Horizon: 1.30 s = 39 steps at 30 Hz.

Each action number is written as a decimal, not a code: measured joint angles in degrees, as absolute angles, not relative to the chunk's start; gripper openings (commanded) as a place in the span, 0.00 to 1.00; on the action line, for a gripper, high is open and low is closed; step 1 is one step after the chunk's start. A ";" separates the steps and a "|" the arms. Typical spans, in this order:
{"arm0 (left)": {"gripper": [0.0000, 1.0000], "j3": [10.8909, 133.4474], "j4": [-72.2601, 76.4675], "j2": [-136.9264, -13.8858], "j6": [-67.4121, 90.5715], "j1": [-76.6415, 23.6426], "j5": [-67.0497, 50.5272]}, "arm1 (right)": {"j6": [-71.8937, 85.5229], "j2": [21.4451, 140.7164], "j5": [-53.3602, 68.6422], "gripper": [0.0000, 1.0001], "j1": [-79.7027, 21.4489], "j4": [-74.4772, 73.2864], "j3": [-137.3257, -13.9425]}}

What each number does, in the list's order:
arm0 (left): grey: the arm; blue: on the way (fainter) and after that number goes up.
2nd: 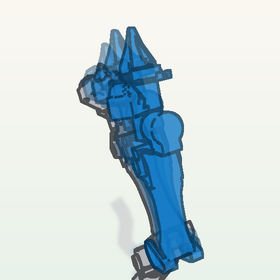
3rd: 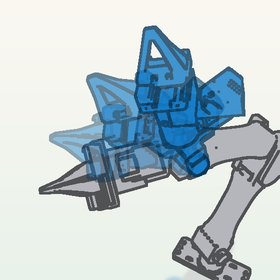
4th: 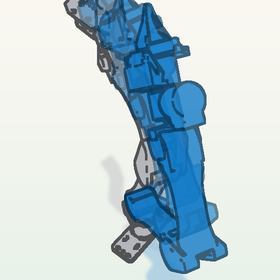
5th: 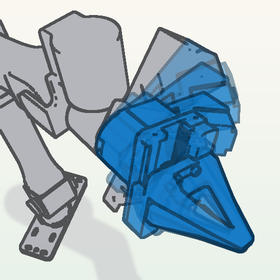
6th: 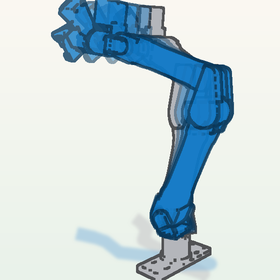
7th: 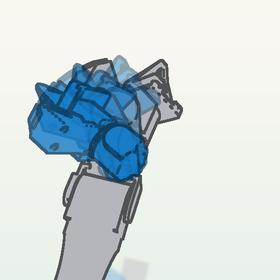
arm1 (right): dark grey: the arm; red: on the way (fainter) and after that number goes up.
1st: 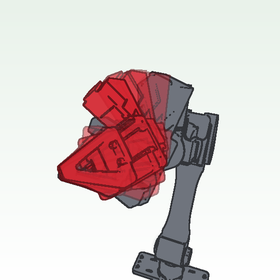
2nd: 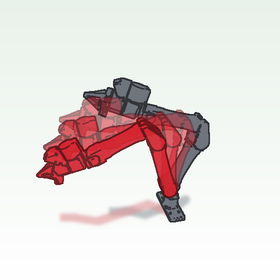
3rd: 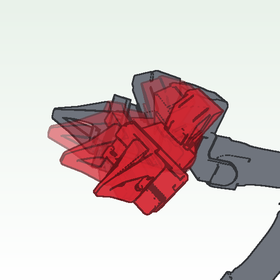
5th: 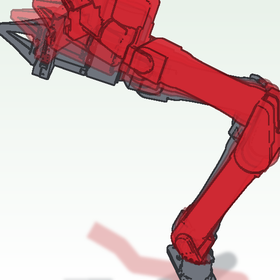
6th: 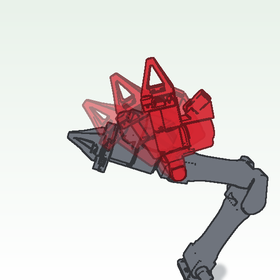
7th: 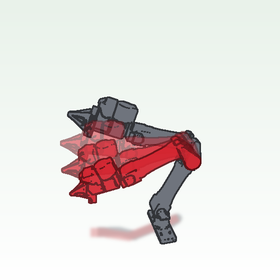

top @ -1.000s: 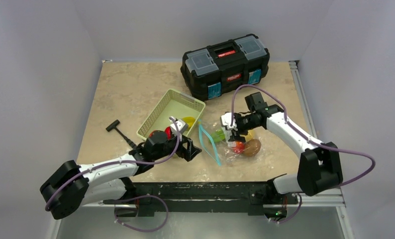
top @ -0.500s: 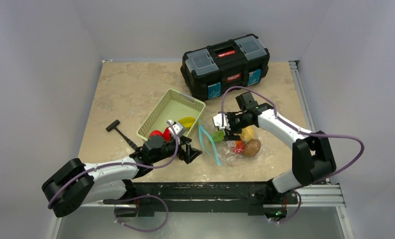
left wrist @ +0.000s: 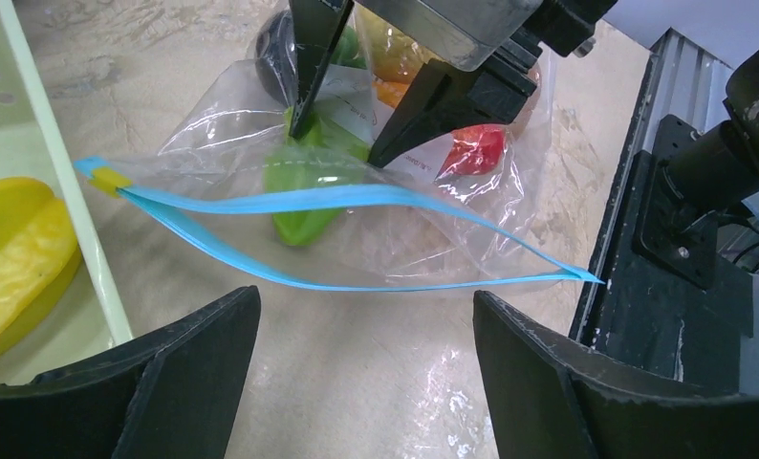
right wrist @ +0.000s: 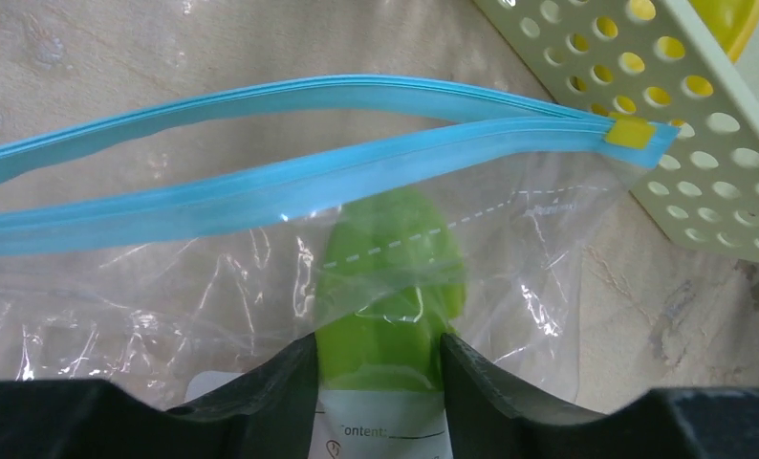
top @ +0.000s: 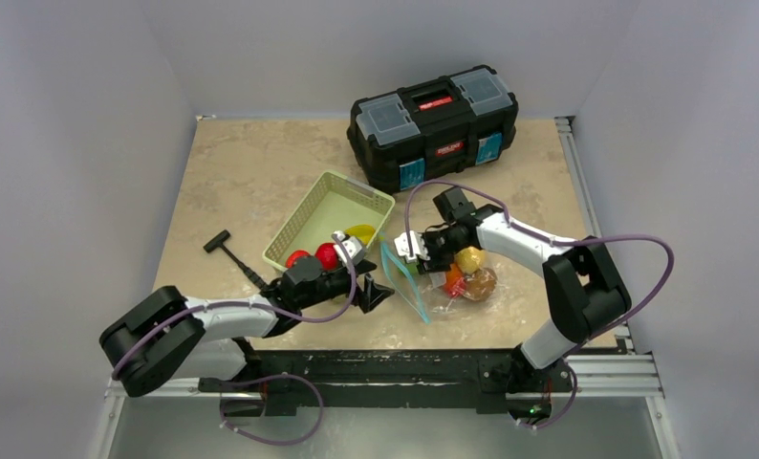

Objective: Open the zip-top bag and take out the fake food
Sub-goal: Pick up the fake fruit from the zipper food storage bag.

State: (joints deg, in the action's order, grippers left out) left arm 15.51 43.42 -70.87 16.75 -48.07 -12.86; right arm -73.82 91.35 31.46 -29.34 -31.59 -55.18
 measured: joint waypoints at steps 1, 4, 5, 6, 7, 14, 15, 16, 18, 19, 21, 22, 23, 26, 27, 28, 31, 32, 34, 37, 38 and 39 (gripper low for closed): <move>0.79 15.64 44.29 -71.68 16.32 -48.10 -13.13 | -74.17 91.35 31.46 0.38 -29.34 -31.73 -55.18; 0.75 15.79 48.99 -75.37 15.09 -48.23 -14.61 | -75.22 91.35 31.90 0.32 -29.30 -32.25 -55.18; 0.74 15.81 50.68 -76.58 14.83 -48.47 -14.90 | -75.68 91.35 32.29 0.31 -29.30 -32.56 -55.18; 0.74 15.81 52.38 -77.78 14.48 -48.60 -15.09 | -75.99 91.35 32.69 0.31 -29.30 -32.95 -55.18; 0.73 15.81 53.65 -78.70 14.26 -48.82 -15.18 | -76.29 91.33 32.95 0.31 -29.30 -33.26 -55.18; 0.68 16.08 57.52 -82.74 13.89 -50.17 -15.14 | -78.91 91.22 35.88 0.32 -29.30 -36.42 -55.18; 0.64 16.08 56.82 -83.11 13.89 -50.30 -15.00 | -79.22 91.22 36.27 0.32 -29.30 -36.86 -55.18; 0.64 16.19 55.94 -83.35 13.87 -50.30 -15.00 | -79.55 91.22 36.82 0.32 -29.30 -37.34 -55.18; 0.63 16.73 53.98 -83.92 13.89 -50.33 -14.94 | -80.05 91.22 37.43 0.32 -29.30 -38.24 -55.18; 0.63 17.08 53.32 -84.20 13.89 -50.33 -14.96 | -80.23 91.22 37.67 0.32 -29.30 -38.54 -55.18; 0.63 18.17 52.05 -85.19 13.96 -50.33 -14.98 | -80.51 91.22 38.35 0.32 -29.30 -39.24 -55.18; 0.64 18.63 51.57 -85.73 14.04 -50.33 -14.98 | -80.64 91.22 38.57 0.32 -29.30 -39.59 -55.18; 0.64 18.96 51.31 -86.24 14.17 -50.33 -15.00 | -80.66 91.22 38.68 0.32 -29.30 -39.75 -55.18; 0.66 19.53 51.03 -87.33 14.46 -50.43 -15.03 | -80.66 91.22 38.85 0.32 -29.30 -39.99 -55.18; 0.67 19.70 50.92 -87.50 14.46 -50.57 -15.03 | -80.66 91.22 38.94 0.32 -29.30 -40.03 -55.18; 0.68 20.08 50.61 -87.66 14.50 -50.83 -14.98 | -80.66 91.22 39.03 0.33 -29.30 -40.16 -55.18; 0.70 21.58 49.74 -88.33 14.41 -51.94 -14.72 | -80.64 91.22 39.33 0.32 -29.30 -40.53 -55.18; 0.71 22.17 49.58 -88.71 14.39 -52.38 -14.55 | -80.64 91.22 39.53 0.32 -29.30 -40.71 -55.18; 0.72 23.20 49.58 -89.73 14.31 -53.28 -14.06 | -80.64 91.22 39.64 0.31 -29.30 -41.04 -55.18; 0.73 24.49 49.60 -91.90 14.09 -54.35 -11.88 | -80.60 91.22 39.68 0.29 -29.19 -41.78 -55.40; 0.73 24.69 50.09 -92.60 14.06 -54.57 -11.40 | -80.62 91.22 39.77 0.28 -29.10 -41.85 -55.40; 0.73 24.91 50.24 -93.01 14.11 -54.81 -10.68 | -80.66 91.22 39.94 0.27 -28.77 -42.02 -55.40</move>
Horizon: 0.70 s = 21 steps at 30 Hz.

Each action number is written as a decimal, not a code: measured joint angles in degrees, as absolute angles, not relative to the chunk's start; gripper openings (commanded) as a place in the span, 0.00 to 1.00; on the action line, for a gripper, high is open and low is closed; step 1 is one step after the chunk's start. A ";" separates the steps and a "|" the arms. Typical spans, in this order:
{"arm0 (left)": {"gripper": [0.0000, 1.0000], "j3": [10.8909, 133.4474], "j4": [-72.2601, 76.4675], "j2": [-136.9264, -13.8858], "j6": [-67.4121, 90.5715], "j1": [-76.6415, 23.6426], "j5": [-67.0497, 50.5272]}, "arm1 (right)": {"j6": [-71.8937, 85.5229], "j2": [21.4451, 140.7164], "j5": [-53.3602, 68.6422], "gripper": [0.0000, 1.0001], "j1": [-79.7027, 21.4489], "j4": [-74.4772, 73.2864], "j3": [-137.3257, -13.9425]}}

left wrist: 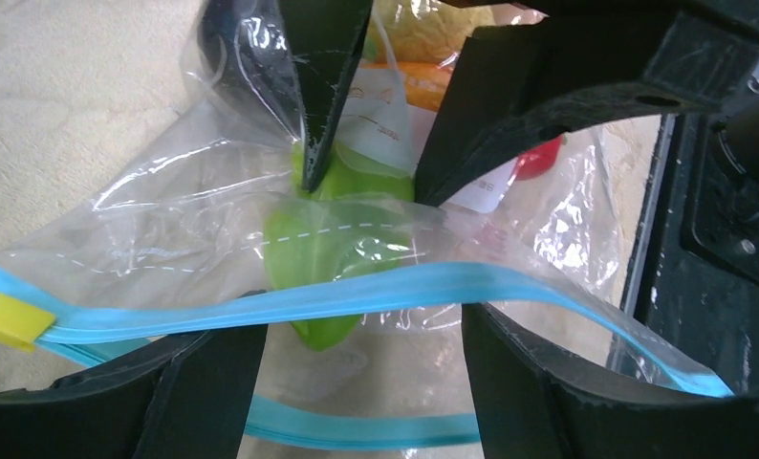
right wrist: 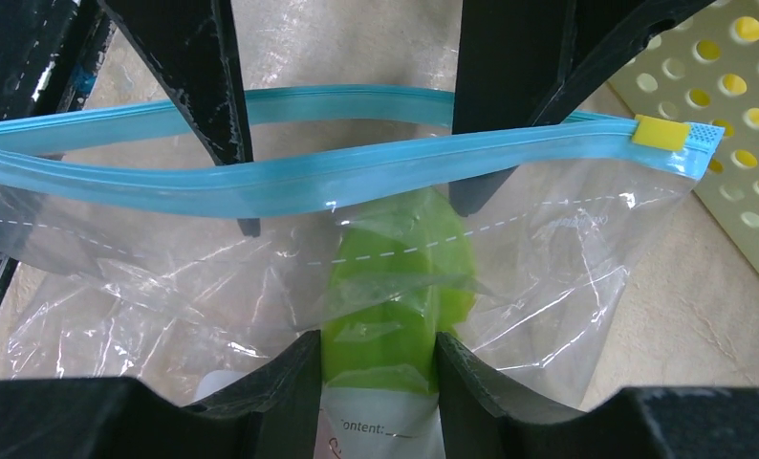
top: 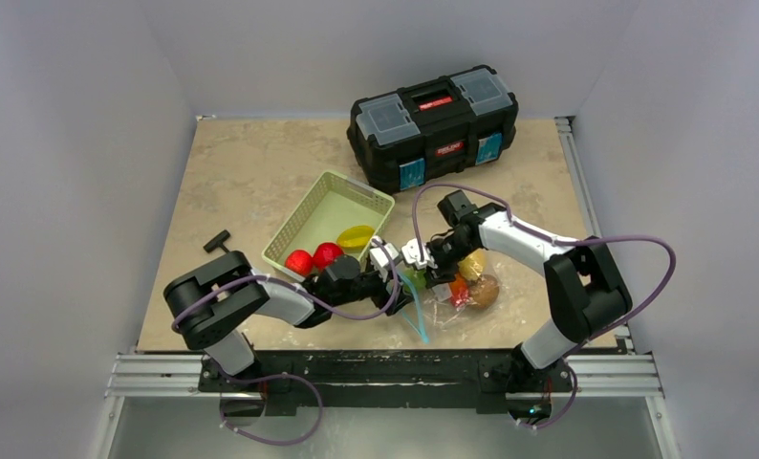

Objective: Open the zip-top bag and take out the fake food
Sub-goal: Pick up the fake fruit from the zipper food storage bag.

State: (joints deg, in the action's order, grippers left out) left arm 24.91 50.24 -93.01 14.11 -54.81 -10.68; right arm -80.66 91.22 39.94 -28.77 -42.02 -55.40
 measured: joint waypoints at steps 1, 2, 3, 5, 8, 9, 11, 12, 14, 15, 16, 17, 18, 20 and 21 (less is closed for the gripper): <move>0.74 25.06 50.54 -93.36 14.09 -54.94 -10.15 | -80.66 91.22 40.01 0.26 -28.58 -42.15 -55.40; 0.74 25.23 50.83 -93.69 14.02 -55.09 -9.43 | -80.66 91.22 40.05 0.25 -28.42 -42.26 -55.40; 0.74 25.34 51.29 -93.97 13.87 -55.24 -8.54 | -80.64 91.22 40.07 0.25 -28.25 -42.33 -55.40; 0.75 25.52 51.62 -94.30 13.67 -55.57 -7.09 | -80.66 91.24 40.12 0.23 -28.08 -42.46 -55.42; 0.76 25.80 51.70 -94.45 12.86 -55.94 -5.26 | -80.79 91.37 40.21 0.22 -27.86 -42.92 -55.59; 0.76 25.96 51.66 -94.52 12.67 -56.03 -4.64 | -80.88 91.50 40.36 0.21 -27.73 -43.07 -55.70; 0.76 26.26 51.53 -94.61 12.21 -56.25 -3.51 | -80.93 91.57 40.51 0.21 -27.53 -43.33 -55.81; 0.77 26.28 51.51 -94.61 12.12 -56.42 -2.92 | -81.03 91.57 40.53 0.21 -27.44 -43.46 -55.81; 0.78 26.28 51.55 -94.61 11.77 -56.80 -1.61 | -81.23 91.57 40.53 0.20 -27.40 -43.64 -55.81; 0.78 26.28 51.59 -94.61 11.51 -56.97 -0.91 | -81.25 91.57 40.56 0.20 -27.35 -43.72 -55.83; 0.79 26.28 51.59 -94.61 11.33 -57.06 -0.38 | -81.30 91.57 40.58 0.19 -27.35 -43.83 -55.86; 0.79 26.28 51.62 -94.59 11.27 -57.17 0.12 | -81.30 91.57 40.56 0.19 -27.33 -44.05 -55.94; 0.79 26.28 51.62 -94.54 11.14 -57.23 0.45 | -81.34 91.61 40.60 0.19 -27.31 -44.34 -56.03; 0.79 26.28 51.70 -94.50 10.96 -57.36 0.78 | -81.78 91.96 40.95 0.19 -27.31 -45.15 -56.38; 0.79 26.24 51.92 -94.50 10.90 -57.41 0.82 | -82.02 92.20 41.30 0.18 -27.31 -45.56 -56.55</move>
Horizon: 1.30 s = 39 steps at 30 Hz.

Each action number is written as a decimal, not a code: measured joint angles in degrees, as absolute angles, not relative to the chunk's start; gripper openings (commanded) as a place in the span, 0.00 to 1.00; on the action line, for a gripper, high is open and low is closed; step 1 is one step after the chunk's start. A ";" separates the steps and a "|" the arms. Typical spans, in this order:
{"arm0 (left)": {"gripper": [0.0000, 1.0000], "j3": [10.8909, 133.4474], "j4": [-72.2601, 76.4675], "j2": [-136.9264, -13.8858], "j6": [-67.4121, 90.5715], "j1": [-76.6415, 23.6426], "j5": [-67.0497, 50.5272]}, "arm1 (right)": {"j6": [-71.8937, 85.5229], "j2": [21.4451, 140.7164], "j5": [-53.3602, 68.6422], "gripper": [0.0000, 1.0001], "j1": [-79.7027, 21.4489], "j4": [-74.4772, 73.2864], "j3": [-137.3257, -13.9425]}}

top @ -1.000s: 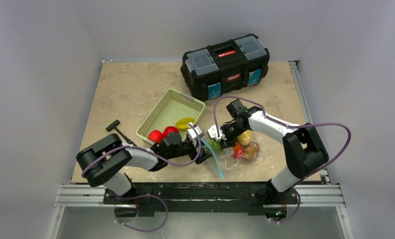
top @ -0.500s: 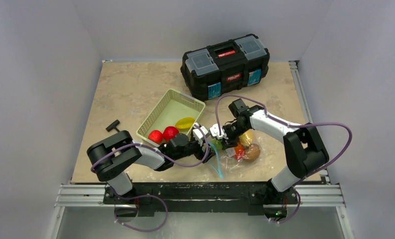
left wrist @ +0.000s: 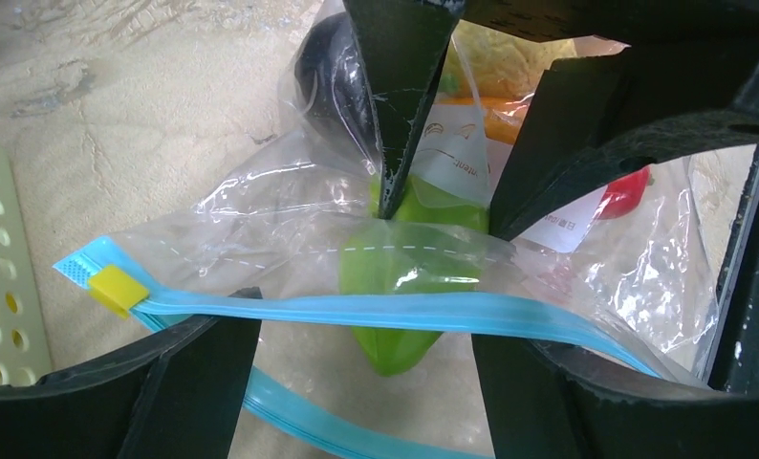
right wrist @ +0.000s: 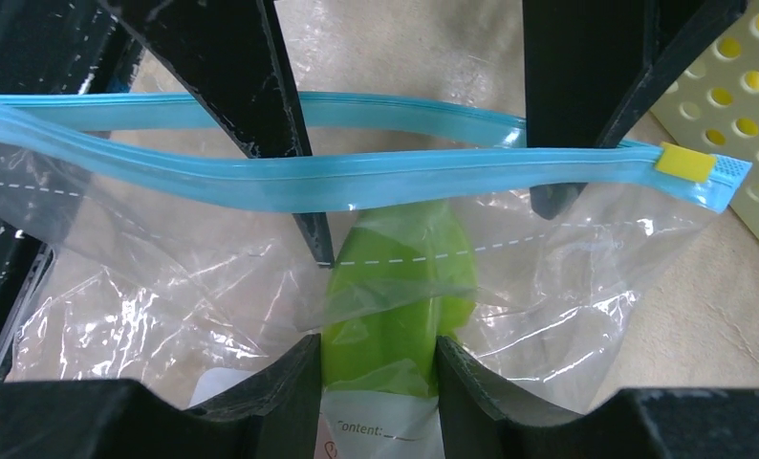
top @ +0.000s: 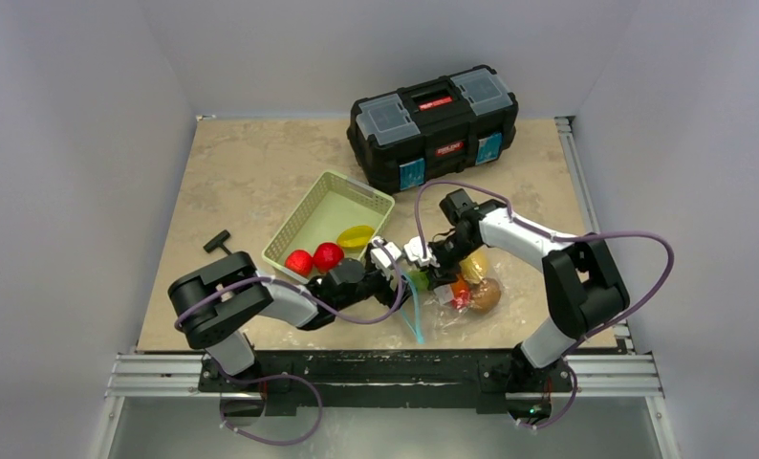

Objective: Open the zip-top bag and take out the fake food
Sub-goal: Pick up the fake fruit from the zipper food storage bag.

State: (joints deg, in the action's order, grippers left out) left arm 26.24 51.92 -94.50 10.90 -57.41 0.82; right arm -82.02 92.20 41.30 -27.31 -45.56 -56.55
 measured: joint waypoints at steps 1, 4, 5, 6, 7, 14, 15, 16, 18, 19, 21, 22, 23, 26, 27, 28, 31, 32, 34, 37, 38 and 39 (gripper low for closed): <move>0.79 26.09 52.31 -94.50 10.87 -57.41 0.82 | -82.28 92.42 41.67 0.18 -27.31 -45.93 -56.69; 0.79 24.84 55.02 -94.94 10.52 -57.47 -0.60 | -82.70 92.73 42.54 0.18 -27.90 -46.89 -56.97; 0.79 24.34 56.29 -95.31 10.24 -57.58 -1.30 | -82.70 92.79 42.87 0.18 -28.18 -47.09 -56.97; 0.79 23.53 58.04 -95.90 9.82 -57.80 -2.11 | -82.67 92.90 43.20 0.18 -28.51 -47.22 -56.97; 0.79 22.55 60.03 -96.64 9.63 -58.02 -2.96 | -82.67 93.03 43.55 0.18 -28.64 -47.24 -56.99; 0.76 17.87 70.39 -102.37 8.64 -58.98 -5.80 | -82.59 93.38 45.80 0.17 -27.99 -47.62 -56.99; 0.76 17.87 70.81 -102.56 8.36 -59.02 -5.80 | -82.59 93.38 45.95 0.17 -27.88 -47.64 -56.99; 0.75 17.87 71.26 -102.56 8.29 -59.05 -5.78 | -82.59 93.38 46.06 0.17 -27.79 -47.66 -56.99; 0.75 17.91 71.94 -102.52 7.88 -59.07 -5.72 | -82.59 93.38 46.06 0.17 -27.75 -47.68 -56.99; 0.75 17.98 71.88 -102.48 7.77 -59.07 -5.63 | -82.59 93.38 46.06 0.17 -27.75 -47.70 -56.99; 0.74 18.41 71.29 -102.37 7.49 -59.18 -5.43 | -82.59 93.38 46.06 0.17 -27.75 -47.75 -56.99; 0.72 18.85 70.94 -102.30 7.27 -59.31 -5.21 | -82.61 93.38 46.06 0.17 -27.75 -47.79 -56.99; 0.71 19.31 70.74 -102.28 7.11 -59.42 -5.04 | -82.61 93.38 46.06 0.18 -27.75 -47.81 -56.99; 0.64 20.67 70.26 -102.24 6.52 -59.72 -4.27 | -82.61 93.38 46.04 0.18 -27.75 -47.86 -56.99; 0.58 21.02 70.17 -102.24 6.39 -59.79 -4.14 | -82.61 93.38 46.04 0.18 -27.75 -47.90 -56.99; 0.51 21.26 70.17 -102.24 6.33 -59.81 -3.95 | -82.61 93.38 46.04 0.18 -27.75 -47.92 -56.99; 0.26 21.45 69.97 -102.24 6.20 -59.75 -3.14 | -82.65 93.38 46.06 0.20 -27.75 -48.60 -56.99; 0.20 21.45 69.91 -102.24 6.07 -59.79 -3.09 | -82.65 93.38 46.06 0.22 -27.75 -48.56 -56.99; 0.09 21.45 69.73 -102.24 5.37 -59.86 -3.20 | -82.67 93.38 46.06 0.31 -27.70 -48.66 -56.99; 0.02 21.45 69.25 -101.71 4.86 -60.10 -3.40 | -82.61 93.36 46.06 0.44 -27.68 -48.58 -56.99; 0.01 21.41 68.82 -101.32 4.75 -60.10 -3.44 | -82.59 93.36 46.06 0.49 -27.64 -48.53 -56.99; 0.01 21.37 67.83 -100.71 4.89 -60.10 -3.33 | -82.54 93.32 46.11 0.53 -27.49 -48.60 -56.97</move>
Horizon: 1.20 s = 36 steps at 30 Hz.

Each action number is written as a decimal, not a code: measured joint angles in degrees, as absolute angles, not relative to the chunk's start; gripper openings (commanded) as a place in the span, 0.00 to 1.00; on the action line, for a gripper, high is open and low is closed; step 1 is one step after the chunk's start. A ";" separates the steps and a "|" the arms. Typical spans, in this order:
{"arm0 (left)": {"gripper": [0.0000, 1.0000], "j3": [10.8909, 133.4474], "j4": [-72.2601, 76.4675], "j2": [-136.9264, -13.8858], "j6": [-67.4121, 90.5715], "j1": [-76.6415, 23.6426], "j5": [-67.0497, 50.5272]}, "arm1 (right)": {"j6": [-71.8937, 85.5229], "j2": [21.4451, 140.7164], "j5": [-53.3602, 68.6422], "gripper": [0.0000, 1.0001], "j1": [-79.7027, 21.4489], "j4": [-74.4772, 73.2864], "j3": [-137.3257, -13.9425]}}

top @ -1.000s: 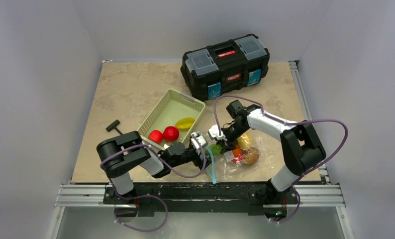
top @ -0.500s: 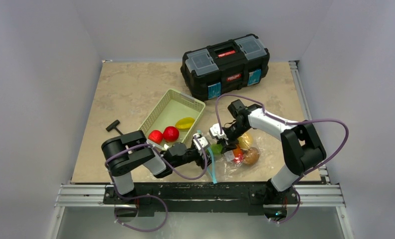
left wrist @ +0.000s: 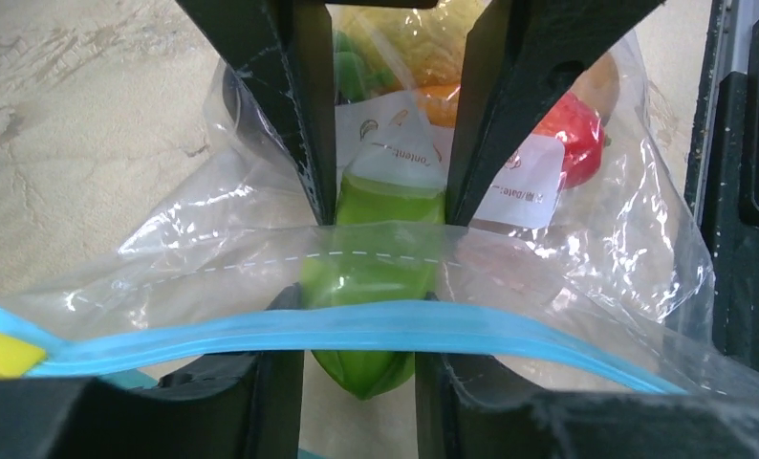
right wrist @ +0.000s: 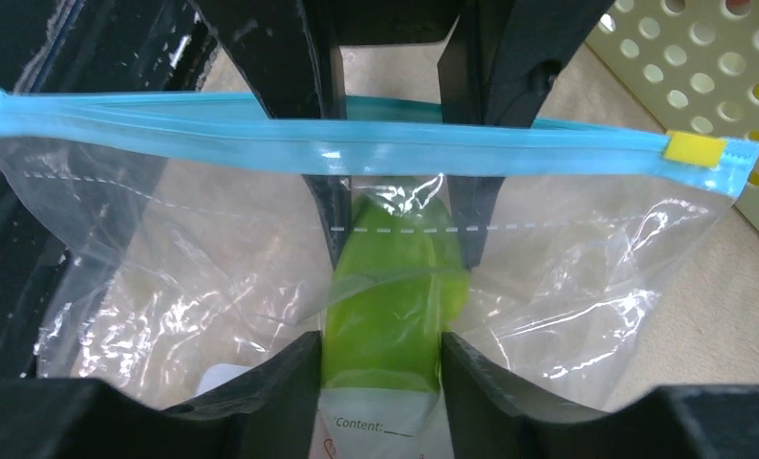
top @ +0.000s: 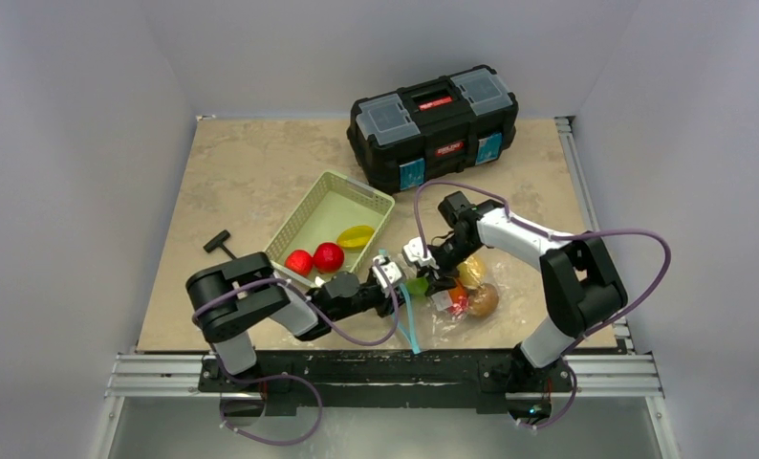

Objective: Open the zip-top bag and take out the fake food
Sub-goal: Pick up the fake fruit from the zipper food storage bag.

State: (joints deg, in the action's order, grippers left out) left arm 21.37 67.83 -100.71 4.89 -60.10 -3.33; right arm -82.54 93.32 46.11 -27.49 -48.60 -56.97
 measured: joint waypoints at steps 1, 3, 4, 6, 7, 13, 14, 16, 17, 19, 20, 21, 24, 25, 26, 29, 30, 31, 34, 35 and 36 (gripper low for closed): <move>0.00 21.26 66.89 -99.90 4.84 -60.05 -3.38 | -82.52 93.23 46.09 0.57 -27.31 -48.49 -56.90; 0.00 20.86 64.16 -97.60 4.80 -60.03 -3.42 | -82.37 92.64 46.02 0.63 -26.63 -48.29 -56.71; 0.00 20.62 62.41 -95.98 4.78 -60.05 -3.53 | -82.41 92.05 45.98 0.66 -26.04 -48.12 -56.49; 0.00 20.45 58.94 -92.73 4.71 -60.05 -3.84 | -82.35 90.59 45.76 0.70 -25.15 -47.77 -55.94; 0.00 20.45 57.23 -91.26 4.71 -60.05 -3.92 | -82.37 89.80 45.56 0.71 -24.71 -47.62 -55.68; 0.00 20.45 45.41 -81.43 4.86 -60.07 -4.29 | -82.32 87.77 44.01 0.75 -24.34 -46.48 -54.61; 0.00 20.45 43.35 -80.18 4.89 -60.07 -4.29 | -82.35 87.68 43.77 0.75 -24.34 -46.30 -54.46; 0.00 20.51 39.27 -78.13 4.97 -60.07 -4.32 | -82.32 87.46 43.05 0.76 -24.36 -45.89 -54.11; 0.00 20.58 37.26 -77.25 5.15 -60.07 -4.32 | -82.32 87.31 42.89 0.77 -24.34 -45.65 -53.87; 0.00 20.88 33.85 -75.96 5.37 -60.07 -4.36 | -82.35 86.85 42.61 0.79 -24.34 -45.39 -53.52; 0.00 20.99 32.21 -75.24 5.43 -60.07 -4.40 | -82.37 86.48 42.52 0.80 -24.34 -45.21 -53.23; 0.00 21.12 30.72 -74.54 5.52 -60.07 -4.49 | -82.37 86.11 42.50 0.81 -24.34 -45.15 -52.93; 0.00 21.26 27.46 -72.53 6.11 -60.07 -4.73 | -82.41 85.41 42.44 0.82 -24.34 -44.99 -52.40; 0.00 21.28 26.46 -71.79 6.44 -60.07 -4.82 | -82.48 85.32 42.41 0.82 -24.34 -45.01 -52.31; 0.00 21.32 25.52 -71.09 6.61 -60.07 -4.95 | -82.50 85.27 42.41 0.82 -24.34 -44.99 -52.31; 0.00 21.41 23.42 -69.32 7.01 -60.07 -5.39 | -82.56 85.19 42.30 0.82 -24.34 -44.97 -52.25; 0.00 21.43 22.65 -68.73 7.16 -60.07 -5.58 | -82.56 85.12 42.19 0.82 -24.34 -44.97 -52.25; 0.00 21.43 21.91 -68.14 7.46 -60.07 -5.72 | -82.59 85.10 42.11 0.82 -24.34 -44.97 -52.25; 0.00 21.43 19.88 -66.63 7.97 -60.07 -5.85 | -82.65 85.10 41.95 0.82 -24.34 -44.97 -52.23; 0.00 21.43 19.18 -66.17 7.99 -60.07 -5.87 | -82.72 85.10 41.93 0.82 -24.34 -44.97 -52.21; 0.00 21.43 18.59 -65.82 8.03 -60.07 -5.85 | -82.76 85.10 41.91 0.82 -24.34 -44.97 -52.21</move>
State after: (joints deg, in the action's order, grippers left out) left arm 21.43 18.59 -65.82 8.03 -60.07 -5.85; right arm -82.76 85.10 41.91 -24.34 -44.97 -52.21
